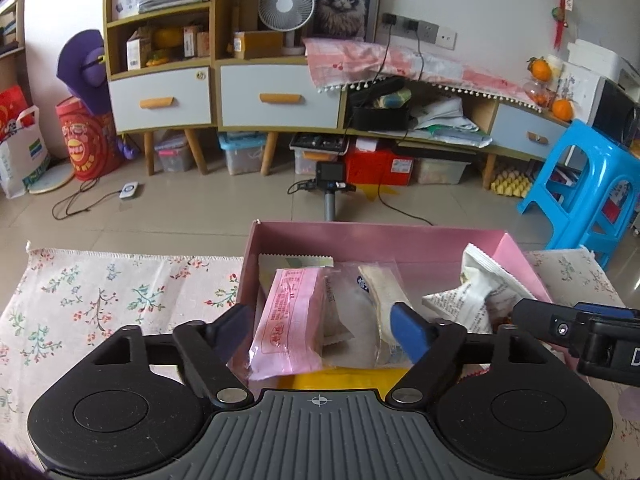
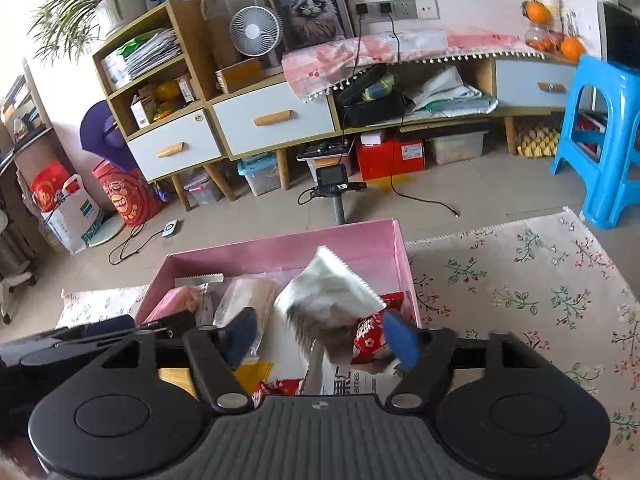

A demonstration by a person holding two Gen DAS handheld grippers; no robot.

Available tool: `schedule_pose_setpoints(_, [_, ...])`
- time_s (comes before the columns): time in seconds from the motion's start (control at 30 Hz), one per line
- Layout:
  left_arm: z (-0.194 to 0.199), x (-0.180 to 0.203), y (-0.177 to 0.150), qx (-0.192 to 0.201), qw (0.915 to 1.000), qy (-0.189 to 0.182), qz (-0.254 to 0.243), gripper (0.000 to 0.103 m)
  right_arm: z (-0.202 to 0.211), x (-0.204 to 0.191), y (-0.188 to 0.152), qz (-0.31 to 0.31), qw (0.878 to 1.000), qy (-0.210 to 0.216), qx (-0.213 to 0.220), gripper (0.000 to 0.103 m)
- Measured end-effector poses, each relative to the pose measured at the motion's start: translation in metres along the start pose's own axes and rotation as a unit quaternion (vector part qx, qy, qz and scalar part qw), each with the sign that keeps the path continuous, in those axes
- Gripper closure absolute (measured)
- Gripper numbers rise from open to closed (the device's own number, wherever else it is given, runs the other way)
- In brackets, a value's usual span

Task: Organize snacks
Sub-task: 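Open both grippers to drop the wafer pack and white packet into the box, then withdraw both grippers from the box toward the remaining table snacks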

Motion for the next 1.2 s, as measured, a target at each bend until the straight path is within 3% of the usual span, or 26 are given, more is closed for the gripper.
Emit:
schedule_pose_setpoints(0.6, [0.071, -0.007, -0.031, 0.001, 0.9997, -0.021, -0.008, 0.009, 0.051, -0.019, -0.021, 0.028, 1.000, -0.008, 0.002, 0.015])
schedule_pose_setpoints(1.2, [0.118, -0.011, -0.096, -0.037, 0.9987, -0.036, 0.001, 0.006, 0.093, -0.039, -0.057, 0.045, 0.999, -0.007, 0.006, 0.011])
Point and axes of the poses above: each gripper's, at about its wrist camera, not at the fingertips, and z roughly against the way its jaws point, x to its right, y to its top, the point moved 7 cm from there along -z, roughly the way its jaws point, and after that the axes turned 2 degrees about -z, right-handed, at the moved point
